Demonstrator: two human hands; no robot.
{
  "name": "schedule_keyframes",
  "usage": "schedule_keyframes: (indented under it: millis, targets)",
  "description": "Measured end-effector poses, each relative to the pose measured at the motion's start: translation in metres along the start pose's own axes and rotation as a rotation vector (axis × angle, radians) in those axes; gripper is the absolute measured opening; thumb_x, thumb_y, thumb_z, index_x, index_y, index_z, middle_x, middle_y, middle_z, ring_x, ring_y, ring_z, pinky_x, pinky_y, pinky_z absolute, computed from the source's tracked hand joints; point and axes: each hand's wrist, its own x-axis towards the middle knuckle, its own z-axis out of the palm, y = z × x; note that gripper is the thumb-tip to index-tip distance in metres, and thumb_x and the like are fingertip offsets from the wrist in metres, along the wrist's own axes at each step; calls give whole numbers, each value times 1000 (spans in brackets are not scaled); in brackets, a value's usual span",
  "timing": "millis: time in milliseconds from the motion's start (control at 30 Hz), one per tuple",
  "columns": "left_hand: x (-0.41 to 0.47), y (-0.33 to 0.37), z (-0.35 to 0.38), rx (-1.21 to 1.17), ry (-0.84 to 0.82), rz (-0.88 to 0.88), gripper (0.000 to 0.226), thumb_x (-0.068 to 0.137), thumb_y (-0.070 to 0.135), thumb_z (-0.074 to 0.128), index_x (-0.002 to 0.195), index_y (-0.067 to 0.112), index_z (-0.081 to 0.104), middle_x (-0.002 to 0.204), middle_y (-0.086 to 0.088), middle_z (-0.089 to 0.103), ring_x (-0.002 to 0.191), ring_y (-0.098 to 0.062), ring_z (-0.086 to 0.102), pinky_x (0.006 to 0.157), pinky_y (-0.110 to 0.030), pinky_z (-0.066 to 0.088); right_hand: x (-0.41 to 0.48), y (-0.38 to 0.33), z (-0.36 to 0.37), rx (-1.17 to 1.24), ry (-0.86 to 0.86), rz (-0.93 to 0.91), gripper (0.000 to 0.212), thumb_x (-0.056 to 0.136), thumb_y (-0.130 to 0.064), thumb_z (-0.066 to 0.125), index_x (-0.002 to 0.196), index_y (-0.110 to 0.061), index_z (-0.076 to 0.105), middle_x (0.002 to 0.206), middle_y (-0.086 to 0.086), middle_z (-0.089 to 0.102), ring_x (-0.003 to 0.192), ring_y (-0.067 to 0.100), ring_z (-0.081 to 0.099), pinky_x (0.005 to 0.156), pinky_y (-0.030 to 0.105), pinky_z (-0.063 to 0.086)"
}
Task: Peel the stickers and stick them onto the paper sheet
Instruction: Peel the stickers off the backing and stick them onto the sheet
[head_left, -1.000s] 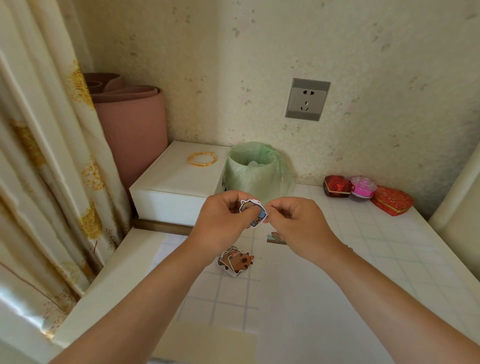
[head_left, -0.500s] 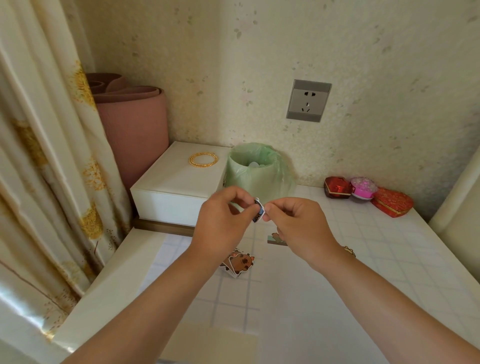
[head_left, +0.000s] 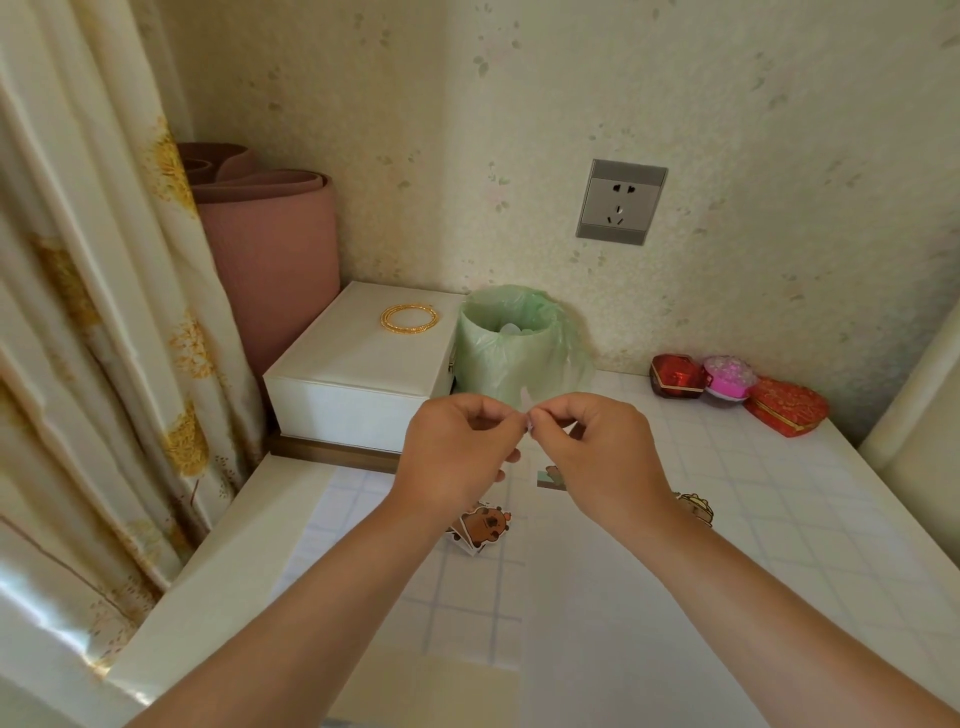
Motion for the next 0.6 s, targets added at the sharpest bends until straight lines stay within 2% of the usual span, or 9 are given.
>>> schedule_keyframes:
  millis: [133, 200, 267, 333, 400, 500, 600]
  targets:
    - [5, 0, -6, 31, 47, 1, 14, 84, 28, 73, 79, 16, 70, 69, 2, 72, 69, -14, 72, 63, -34, 62, 3, -5, 1, 67, 11, 3, 19, 93, -34, 69, 74, -30, 70, 66, -23, 64, 58, -3, 56, 57, 10, 39]
    - [9, -1, -10, 73, 81, 8, 13, 82, 28, 72, 79, 16, 67, 67, 1, 71, 69, -18, 72, 66, -37, 62, 4, -7, 3, 118, -9, 44, 19, 93, -32, 67, 75, -27, 68, 58, -24, 58, 55, 0, 53, 59, 20, 45]
    - [12, -1, -17, 158, 113, 56, 11, 81, 28, 68, 77, 18, 64, 67, 1, 68, 68, -18, 69, 66, -36, 60, 6, -9, 4, 149, -20, 80, 18, 93, -25, 64, 76, -26, 67, 55, -24, 55, 52, 2, 51, 58, 24, 45]
    - [14, -1, -26, 316, 131, 142, 13, 84, 29, 65, 77, 20, 60, 67, 4, 63, 62, -12, 60, 58, -28, 52, 7, -13, 4, 171, -17, 107, 19, 93, -21, 61, 75, -25, 66, 55, -23, 55, 48, 4, 48, 54, 28, 48]
    - [17, -1, -36, 432, 140, 215, 15, 88, 28, 61, 78, 18, 57, 66, 5, 59, 59, -13, 54, 55, -29, 47, 10, -15, 4, 182, -8, 124, 19, 93, -20, 59, 76, -24, 66, 61, -20, 56, 50, 8, 49, 54, 31, 49]
    - [24, -1, -49, 468, 169, 211, 13, 92, 22, 55, 82, 14, 57, 67, 1, 58, 60, -16, 52, 56, -30, 44, 17, -18, 2, 186, 11, 167, 18, 93, -20, 58, 78, -21, 68, 63, -15, 60, 53, 9, 49, 52, 24, 39]
    - [29, -1, -64, 450, 167, 172, 14, 93, 20, 50, 84, 13, 58, 71, -3, 61, 63, -20, 53, 58, -32, 46, 33, -25, 0, 174, 51, 158, 25, 95, -17, 58, 75, -19, 71, 71, -8, 71, 54, 16, 48, 51, 26, 40]
